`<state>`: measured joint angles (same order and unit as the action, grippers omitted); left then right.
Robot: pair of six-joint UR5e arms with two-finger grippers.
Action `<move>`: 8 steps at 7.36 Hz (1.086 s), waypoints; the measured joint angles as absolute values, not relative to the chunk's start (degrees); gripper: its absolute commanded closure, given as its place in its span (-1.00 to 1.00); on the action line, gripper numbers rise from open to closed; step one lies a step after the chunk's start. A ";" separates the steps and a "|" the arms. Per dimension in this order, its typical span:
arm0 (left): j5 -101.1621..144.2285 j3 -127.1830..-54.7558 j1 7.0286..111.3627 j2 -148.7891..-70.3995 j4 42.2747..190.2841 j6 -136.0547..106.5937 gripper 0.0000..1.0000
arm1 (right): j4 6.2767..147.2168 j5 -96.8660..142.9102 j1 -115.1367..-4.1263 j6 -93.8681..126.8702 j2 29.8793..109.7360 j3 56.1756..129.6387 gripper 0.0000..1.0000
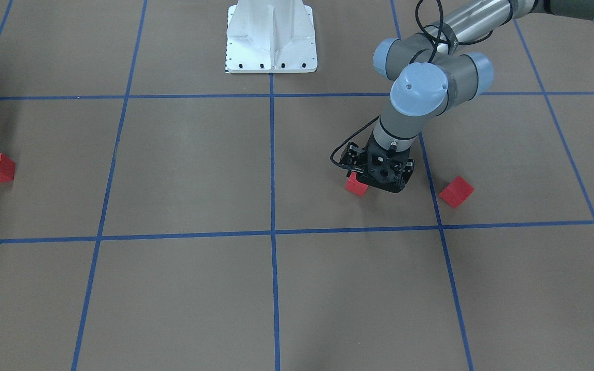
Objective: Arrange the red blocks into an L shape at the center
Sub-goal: 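Reach the left gripper down and grasp the inner red cube, then carry the red cube with the left gripper to the grid center and lower it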
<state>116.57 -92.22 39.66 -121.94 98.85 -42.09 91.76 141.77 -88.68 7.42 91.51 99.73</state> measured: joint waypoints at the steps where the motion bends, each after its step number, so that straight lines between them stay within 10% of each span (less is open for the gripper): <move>1: 116.55 -92.13 38.87 -121.95 98.87 -42.07 -0.99 | 91.76 141.72 -88.68 7.39 91.54 99.70 -0.99; 5: 116.46 -88.91 37.23 -121.98 101.35 -41.81 -0.96 | 91.76 141.60 -88.68 7.38 91.58 99.50 -0.99; 7: 116.46 -87.38 37.20 -122.05 103.48 -42.29 0.99 | 91.76 141.52 -88.68 7.38 91.58 99.37 -0.99; 8: 116.45 -87.50 37.20 -122.02 103.82 -45.39 1.00 | 91.76 141.44 -88.68 7.38 91.58 99.27 -0.99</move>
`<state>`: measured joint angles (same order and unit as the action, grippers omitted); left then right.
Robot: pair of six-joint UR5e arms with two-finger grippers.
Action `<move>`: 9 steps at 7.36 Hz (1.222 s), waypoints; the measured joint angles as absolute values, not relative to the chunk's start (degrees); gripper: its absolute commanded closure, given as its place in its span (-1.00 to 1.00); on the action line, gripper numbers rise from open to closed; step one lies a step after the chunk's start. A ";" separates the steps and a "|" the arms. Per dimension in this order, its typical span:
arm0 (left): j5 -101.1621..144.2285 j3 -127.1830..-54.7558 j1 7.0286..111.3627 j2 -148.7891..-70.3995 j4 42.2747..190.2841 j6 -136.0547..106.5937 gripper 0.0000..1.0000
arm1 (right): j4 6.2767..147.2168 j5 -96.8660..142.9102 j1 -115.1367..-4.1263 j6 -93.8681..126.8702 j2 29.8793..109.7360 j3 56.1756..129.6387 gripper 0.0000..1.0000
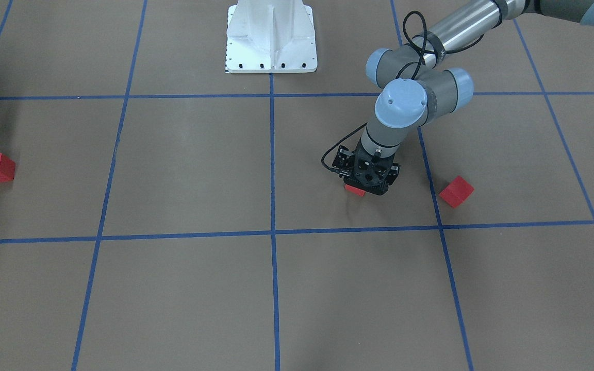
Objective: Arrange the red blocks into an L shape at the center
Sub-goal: 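Carry the red cube with the left gripper to the grid center and lower it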
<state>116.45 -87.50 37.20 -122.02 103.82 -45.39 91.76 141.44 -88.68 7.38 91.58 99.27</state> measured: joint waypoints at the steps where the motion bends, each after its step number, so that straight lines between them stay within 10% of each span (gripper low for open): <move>1: 116.58 -87.98 37.22 -121.96 104.16 -51.09 1.00 | 91.76 141.37 -88.68 7.38 91.57 99.11 -0.99; 5: 116.65 -88.08 37.41 -127.72 104.00 -70.01 1.00 | 91.75 141.33 -88.68 7.38 91.26 98.79 -0.99; 9: 113.93 -73.44 37.36 -143.22 103.46 -71.33 1.00 | 91.74 141.33 -88.68 7.38 91.12 98.83 -0.99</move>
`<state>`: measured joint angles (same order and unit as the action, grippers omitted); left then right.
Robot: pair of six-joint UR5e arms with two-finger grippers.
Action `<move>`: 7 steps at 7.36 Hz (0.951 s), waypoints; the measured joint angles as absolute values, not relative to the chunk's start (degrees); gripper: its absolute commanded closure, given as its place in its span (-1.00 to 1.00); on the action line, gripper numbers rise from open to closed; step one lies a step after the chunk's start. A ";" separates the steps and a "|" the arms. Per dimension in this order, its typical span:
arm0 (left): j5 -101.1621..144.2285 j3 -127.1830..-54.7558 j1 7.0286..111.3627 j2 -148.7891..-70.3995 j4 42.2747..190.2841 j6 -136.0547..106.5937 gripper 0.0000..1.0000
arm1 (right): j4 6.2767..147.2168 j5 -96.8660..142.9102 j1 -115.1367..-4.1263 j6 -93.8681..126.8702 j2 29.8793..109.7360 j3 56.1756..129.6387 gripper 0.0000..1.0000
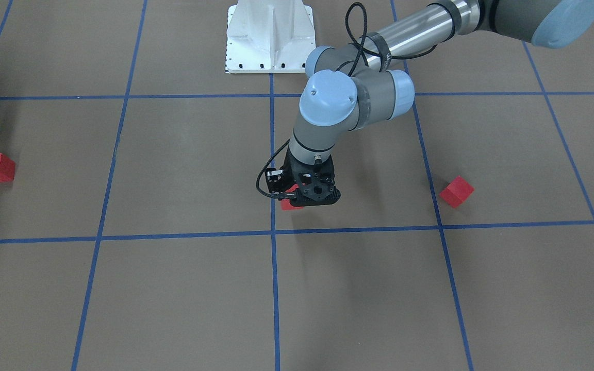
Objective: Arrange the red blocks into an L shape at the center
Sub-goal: 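Carry the red cube with the left gripper to the grid center and lower it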
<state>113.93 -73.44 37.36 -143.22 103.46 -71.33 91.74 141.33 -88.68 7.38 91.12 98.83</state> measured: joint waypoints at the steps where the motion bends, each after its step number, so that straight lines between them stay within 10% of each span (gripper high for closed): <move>1: 113.30 -70.62 37.02 -145.41 103.46 -69.63 1.00 | 91.75 141.33 -88.68 7.38 91.06 98.80 -0.99; 7: 110.42 -66.68 34.25 -147.01 103.98 -68.51 1.00 | 91.76 141.41 -88.68 7.38 91.04 98.85 -0.99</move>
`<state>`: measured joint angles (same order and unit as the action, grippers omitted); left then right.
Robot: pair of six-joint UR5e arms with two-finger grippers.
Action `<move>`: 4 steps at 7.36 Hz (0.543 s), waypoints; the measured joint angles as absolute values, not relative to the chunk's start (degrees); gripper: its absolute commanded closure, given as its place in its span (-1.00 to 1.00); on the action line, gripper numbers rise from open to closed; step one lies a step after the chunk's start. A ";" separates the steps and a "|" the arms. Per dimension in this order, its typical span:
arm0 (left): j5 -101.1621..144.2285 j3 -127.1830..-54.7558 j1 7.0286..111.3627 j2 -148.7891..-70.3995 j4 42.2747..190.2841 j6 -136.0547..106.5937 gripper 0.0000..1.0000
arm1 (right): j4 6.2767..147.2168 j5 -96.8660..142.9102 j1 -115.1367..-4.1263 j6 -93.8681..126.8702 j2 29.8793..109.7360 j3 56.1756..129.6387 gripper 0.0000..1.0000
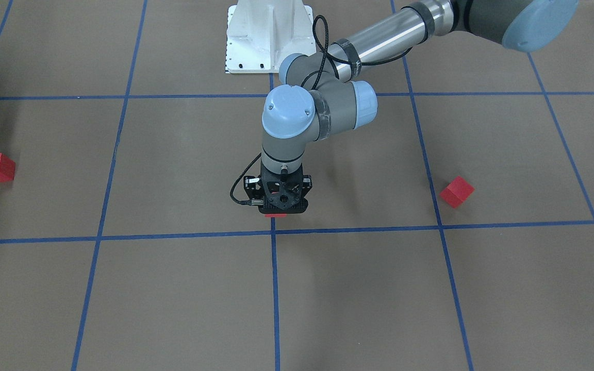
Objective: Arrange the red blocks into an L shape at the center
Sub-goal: 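Carry the red cube with the left gripper to the grid center and lower it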
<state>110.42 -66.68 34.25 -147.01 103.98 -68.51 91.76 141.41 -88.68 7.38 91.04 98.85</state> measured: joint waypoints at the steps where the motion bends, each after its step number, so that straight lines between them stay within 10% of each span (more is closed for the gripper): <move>1: 110.40 -66.53 33.89 -147.02 104.01 -68.61 1.00 | 91.76 141.41 -88.68 7.38 91.05 98.84 -0.99; 4: 110.39 -66.29 32.89 -147.04 103.90 -68.63 1.00 | 91.76 141.42 -88.68 7.38 91.05 98.79 -0.99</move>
<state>110.39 -66.29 32.89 -147.04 103.90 -68.63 91.76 141.42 -88.68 7.38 91.05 98.79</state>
